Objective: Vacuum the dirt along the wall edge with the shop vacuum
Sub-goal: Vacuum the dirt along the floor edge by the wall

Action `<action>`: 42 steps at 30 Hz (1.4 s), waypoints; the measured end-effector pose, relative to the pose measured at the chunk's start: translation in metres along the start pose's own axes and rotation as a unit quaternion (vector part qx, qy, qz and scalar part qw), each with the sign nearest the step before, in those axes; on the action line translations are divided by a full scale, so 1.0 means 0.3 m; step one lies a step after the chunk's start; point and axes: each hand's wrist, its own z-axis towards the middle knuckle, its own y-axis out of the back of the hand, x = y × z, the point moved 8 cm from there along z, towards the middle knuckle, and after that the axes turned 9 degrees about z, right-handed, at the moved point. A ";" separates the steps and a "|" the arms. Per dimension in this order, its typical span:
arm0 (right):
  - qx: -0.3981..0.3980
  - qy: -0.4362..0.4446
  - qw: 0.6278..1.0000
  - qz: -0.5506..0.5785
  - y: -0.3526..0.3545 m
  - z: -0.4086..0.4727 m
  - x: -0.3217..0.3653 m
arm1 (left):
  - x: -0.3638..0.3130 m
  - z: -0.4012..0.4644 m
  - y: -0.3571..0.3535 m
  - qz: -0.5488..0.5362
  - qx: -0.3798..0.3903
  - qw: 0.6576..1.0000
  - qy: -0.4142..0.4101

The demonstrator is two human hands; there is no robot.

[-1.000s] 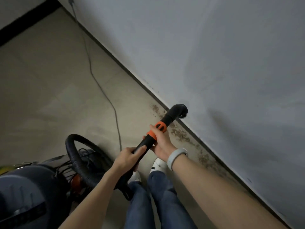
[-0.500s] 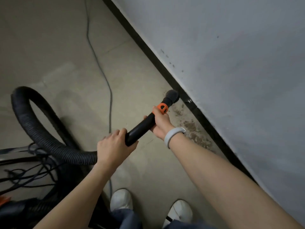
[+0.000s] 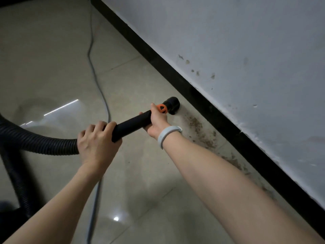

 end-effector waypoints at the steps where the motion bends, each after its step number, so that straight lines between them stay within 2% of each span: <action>1: -0.001 0.008 1.000 -0.009 0.005 0.011 0.008 | -0.007 0.002 -0.022 -0.009 0.010 1.000 0.006; 12: -0.074 0.059 0.995 -0.044 0.215 -0.006 0.064 | -0.170 -0.119 -0.122 -0.119 0.083 0.988 -0.042; 19: -0.095 0.059 0.993 -0.046 0.360 -0.071 0.033 | -0.231 -0.237 -0.181 -0.166 0.140 0.974 -0.062; 33: -0.172 0.053 0.984 -0.011 0.631 -0.215 -0.008 | -0.349 -0.376 -0.128 -0.155 0.132 0.955 -0.216; 37: -0.179 0.063 0.981 -0.048 0.628 -0.201 0.010 | -0.359 -0.392 -0.126 -0.175 0.157 0.951 -0.200; 42: -0.113 0.045 0.987 -0.102 0.525 -0.144 0.059 | -0.370 -0.388 -0.116 -0.175 0.191 0.957 -0.130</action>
